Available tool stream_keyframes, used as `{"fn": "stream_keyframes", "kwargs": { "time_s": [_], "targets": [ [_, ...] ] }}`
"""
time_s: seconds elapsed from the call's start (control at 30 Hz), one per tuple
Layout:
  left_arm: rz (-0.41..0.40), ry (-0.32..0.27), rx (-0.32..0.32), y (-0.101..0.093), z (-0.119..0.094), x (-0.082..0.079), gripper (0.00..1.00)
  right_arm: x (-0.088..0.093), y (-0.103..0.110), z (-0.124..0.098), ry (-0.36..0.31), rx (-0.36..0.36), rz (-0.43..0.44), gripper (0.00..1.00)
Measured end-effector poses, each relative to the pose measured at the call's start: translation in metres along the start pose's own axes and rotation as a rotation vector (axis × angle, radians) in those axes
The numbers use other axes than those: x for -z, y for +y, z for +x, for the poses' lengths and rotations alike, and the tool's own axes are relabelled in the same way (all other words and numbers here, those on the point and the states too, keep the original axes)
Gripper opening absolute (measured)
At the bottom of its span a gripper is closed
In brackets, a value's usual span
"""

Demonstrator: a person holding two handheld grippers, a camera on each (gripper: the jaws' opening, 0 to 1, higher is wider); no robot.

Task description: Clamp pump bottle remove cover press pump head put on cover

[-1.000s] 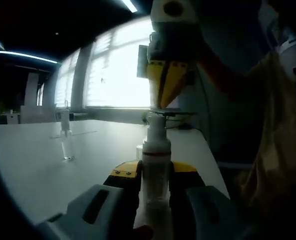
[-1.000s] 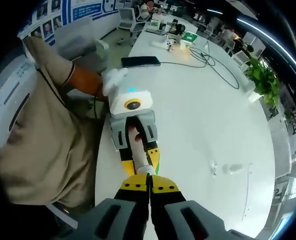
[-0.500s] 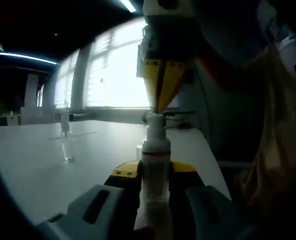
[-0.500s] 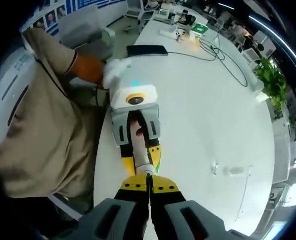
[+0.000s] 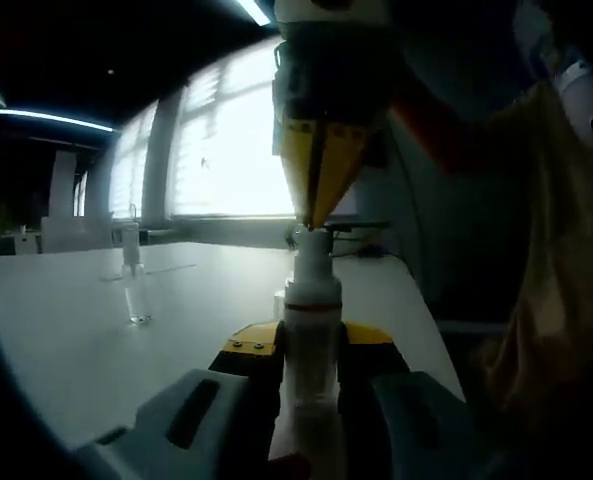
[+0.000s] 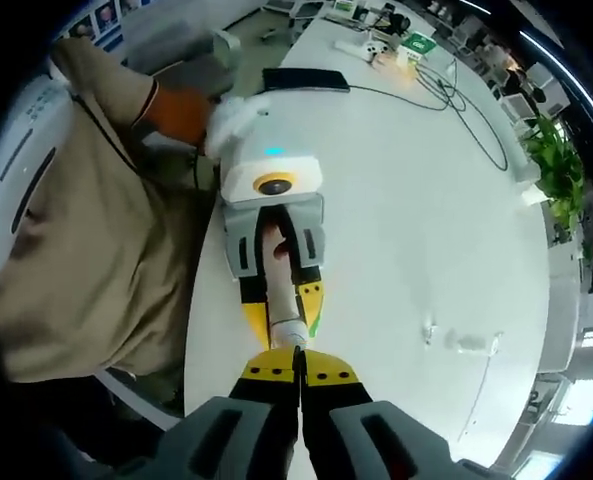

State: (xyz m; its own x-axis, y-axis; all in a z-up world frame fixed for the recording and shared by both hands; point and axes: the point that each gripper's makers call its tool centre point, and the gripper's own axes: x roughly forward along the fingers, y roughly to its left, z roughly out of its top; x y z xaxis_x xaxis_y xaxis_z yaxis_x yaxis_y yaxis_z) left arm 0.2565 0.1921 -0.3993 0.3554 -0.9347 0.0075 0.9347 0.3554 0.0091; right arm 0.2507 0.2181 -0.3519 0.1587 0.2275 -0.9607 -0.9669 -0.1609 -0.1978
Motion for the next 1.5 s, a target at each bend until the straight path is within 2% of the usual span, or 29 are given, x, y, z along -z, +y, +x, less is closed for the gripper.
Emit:
{"fn": "stream_keyframes", "kwargs": {
  "time_s": [0.4, 0.47, 0.67, 0.83, 1.07, 1.13, 1.5],
  "targets": [
    [0.008, 0.000, 0.001, 0.0002, -0.0003, 0.0001, 0.11, -0.0003, 0.0002, 0.0042, 0.063, -0.032, -0.033, 0.00],
    [0.012, -0.001, 0.001, 0.0004, -0.0004, 0.0001, 0.11, 0.0007, -0.0001, 0.0064, 0.070, -0.039, -0.010, 0.00],
    [0.016, -0.001, 0.002, 0.0010, -0.0002, -0.0002, 0.11, 0.0017, 0.0017, 0.0092, 0.084, -0.044, -0.014, 0.00],
    [0.016, -0.001, 0.002, 0.0010, -0.0001, -0.0002, 0.11, 0.0021, 0.0020, 0.0091, 0.086, -0.059, 0.005, 0.00],
    [0.013, -0.001, -0.001, 0.0013, -0.0003, -0.0002, 0.11, 0.0006, 0.0018, 0.0060, 0.088, -0.025, -0.022, 0.00],
    [0.011, -0.001, -0.001, 0.0008, -0.0003, -0.0001, 0.11, -0.0035, -0.0020, 0.0028, 0.063, -0.003, -0.019, 0.00],
    [0.021, -0.004, 0.006, -0.0018, -0.0001, -0.0005, 0.12, -0.0022, 0.0011, 0.0007, 0.067, -0.015, -0.061, 0.00]
  ]
}}
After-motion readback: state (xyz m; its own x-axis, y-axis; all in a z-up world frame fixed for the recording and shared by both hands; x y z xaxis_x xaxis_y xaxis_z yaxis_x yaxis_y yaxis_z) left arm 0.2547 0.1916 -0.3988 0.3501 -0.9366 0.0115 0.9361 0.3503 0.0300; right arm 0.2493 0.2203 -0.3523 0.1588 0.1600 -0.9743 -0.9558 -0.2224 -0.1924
